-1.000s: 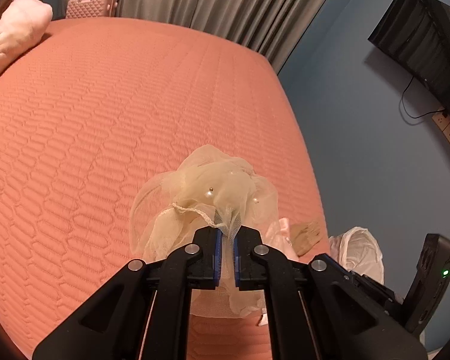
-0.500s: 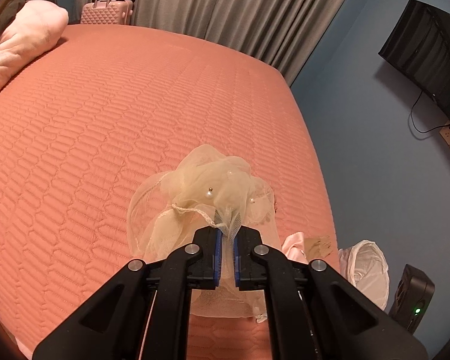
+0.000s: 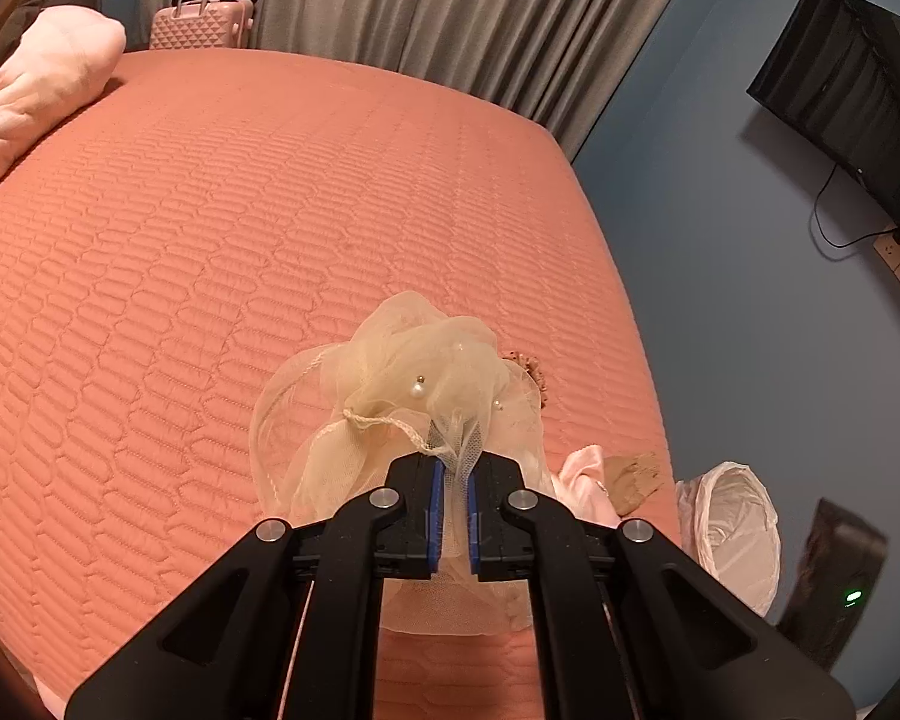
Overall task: Collect trash
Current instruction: 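Grasp the cream tulle with the left tool while the right tool grasps white socks, then carry tulle and socks to the wastebasket and open both tools over it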
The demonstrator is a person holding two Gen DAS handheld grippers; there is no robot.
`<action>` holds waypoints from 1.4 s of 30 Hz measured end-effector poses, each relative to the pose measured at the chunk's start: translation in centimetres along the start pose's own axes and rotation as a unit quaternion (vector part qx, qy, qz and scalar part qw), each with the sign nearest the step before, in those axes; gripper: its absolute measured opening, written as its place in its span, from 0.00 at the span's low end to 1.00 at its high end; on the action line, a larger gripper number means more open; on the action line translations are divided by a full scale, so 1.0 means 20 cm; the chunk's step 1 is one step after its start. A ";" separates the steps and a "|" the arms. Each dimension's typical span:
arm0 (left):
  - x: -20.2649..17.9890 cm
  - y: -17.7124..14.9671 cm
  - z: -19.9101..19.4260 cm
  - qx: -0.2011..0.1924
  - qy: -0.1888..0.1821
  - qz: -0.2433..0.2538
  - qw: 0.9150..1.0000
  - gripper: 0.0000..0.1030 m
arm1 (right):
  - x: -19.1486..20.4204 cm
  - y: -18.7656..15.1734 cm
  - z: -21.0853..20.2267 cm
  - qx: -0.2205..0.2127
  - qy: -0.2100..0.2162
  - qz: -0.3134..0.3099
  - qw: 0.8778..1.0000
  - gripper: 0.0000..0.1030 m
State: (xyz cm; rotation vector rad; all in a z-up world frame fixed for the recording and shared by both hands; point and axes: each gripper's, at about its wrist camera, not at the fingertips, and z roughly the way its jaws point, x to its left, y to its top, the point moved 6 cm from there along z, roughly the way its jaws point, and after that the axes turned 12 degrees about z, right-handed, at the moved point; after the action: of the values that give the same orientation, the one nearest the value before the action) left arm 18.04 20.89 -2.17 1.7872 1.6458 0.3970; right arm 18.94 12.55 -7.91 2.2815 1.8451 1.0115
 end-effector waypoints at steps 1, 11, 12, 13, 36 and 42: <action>-0.03 0.01 -0.01 -0.002 -0.003 0.003 1.000 0.05 | 0.00 0.03 -0.05 -0.011 0.004 0.002 1.000 0.03; -0.36 0.07 -0.08 -0.022 -0.035 0.054 0.998 0.05 | -0.17 0.26 -0.54 -0.105 0.013 0.022 0.994 0.03; -0.39 0.07 -0.08 -0.023 -0.038 0.058 0.997 0.05 | -0.19 0.27 -0.58 -0.111 0.012 0.025 0.993 0.03; -0.43 0.08 -0.08 -0.024 -0.043 0.064 0.997 0.06 | -0.23 0.28 -0.63 -0.119 0.008 0.027 0.992 0.03; -1.43 -0.10 0.14 0.036 -0.164 0.193 0.967 0.06 | -1.17 0.33 -1.18 -0.201 -0.075 0.133 0.968 0.03; -1.63 -0.14 0.23 0.055 -0.180 0.208 0.960 0.08 | -1.34 0.29 -1.23 -0.206 -0.088 0.152 0.963 0.03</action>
State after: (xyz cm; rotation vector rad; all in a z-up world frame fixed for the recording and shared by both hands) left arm 13.51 -11.76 -0.42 2.1466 1.0570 0.1479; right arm 9.50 -21.77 1.68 2.3346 1.1119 1.0628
